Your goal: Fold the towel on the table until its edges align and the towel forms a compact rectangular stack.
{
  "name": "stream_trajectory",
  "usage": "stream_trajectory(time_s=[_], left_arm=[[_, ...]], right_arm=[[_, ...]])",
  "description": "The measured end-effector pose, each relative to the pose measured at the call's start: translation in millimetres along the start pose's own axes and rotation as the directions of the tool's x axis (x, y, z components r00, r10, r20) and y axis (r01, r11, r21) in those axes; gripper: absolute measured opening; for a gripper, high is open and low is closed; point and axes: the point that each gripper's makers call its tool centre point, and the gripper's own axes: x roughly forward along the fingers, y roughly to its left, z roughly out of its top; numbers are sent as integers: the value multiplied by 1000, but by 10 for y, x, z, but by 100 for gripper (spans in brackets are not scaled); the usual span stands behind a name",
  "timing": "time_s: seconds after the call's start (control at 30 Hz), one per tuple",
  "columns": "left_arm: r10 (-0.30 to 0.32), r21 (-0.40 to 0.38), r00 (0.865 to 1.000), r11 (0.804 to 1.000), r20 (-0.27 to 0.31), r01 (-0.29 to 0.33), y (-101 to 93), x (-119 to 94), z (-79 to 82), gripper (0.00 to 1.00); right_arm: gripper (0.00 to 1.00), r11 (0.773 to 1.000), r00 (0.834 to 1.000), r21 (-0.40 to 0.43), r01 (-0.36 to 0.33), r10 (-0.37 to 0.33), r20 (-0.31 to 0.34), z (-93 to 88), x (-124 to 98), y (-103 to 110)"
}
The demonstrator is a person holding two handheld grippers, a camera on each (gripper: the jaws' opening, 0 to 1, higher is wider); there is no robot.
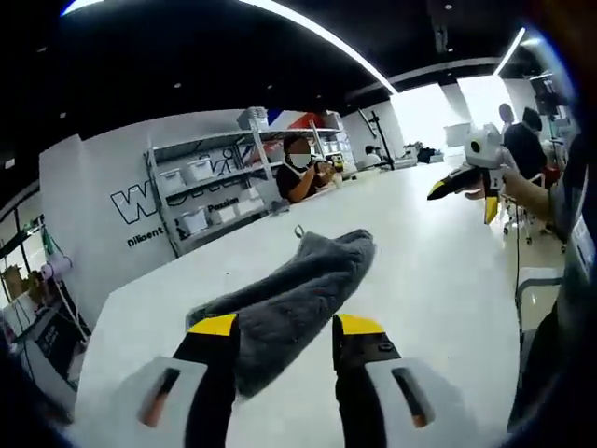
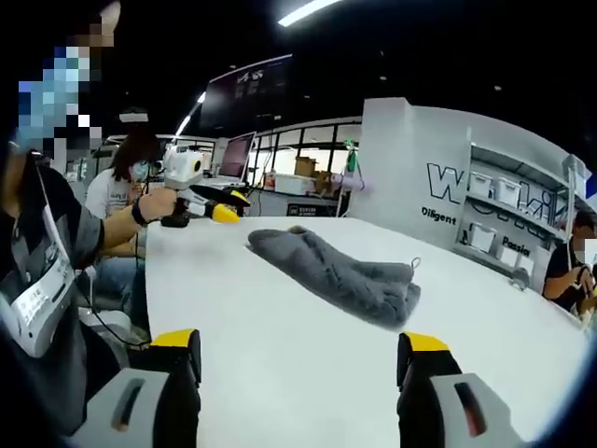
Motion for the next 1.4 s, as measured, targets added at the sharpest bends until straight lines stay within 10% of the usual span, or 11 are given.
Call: stream_trajectory(time_s=[0.3,0.63,1.4], left_arm=[[82,-74,997,994,11,-81,-157,-306,-199,71],[39,-118,999,992,-38,-43,-394,-306,-439,81],[14,-187,1000,982,19,-10,-570,-347,-406,97]], right_arm=[[89,1000,1000,10,-5,6,-22,64,138,-64],[88,1000,999,-2,-1,1,-42,97,227,-60],[84,1000,992,0,-14,14,-125,332,847,-496]])
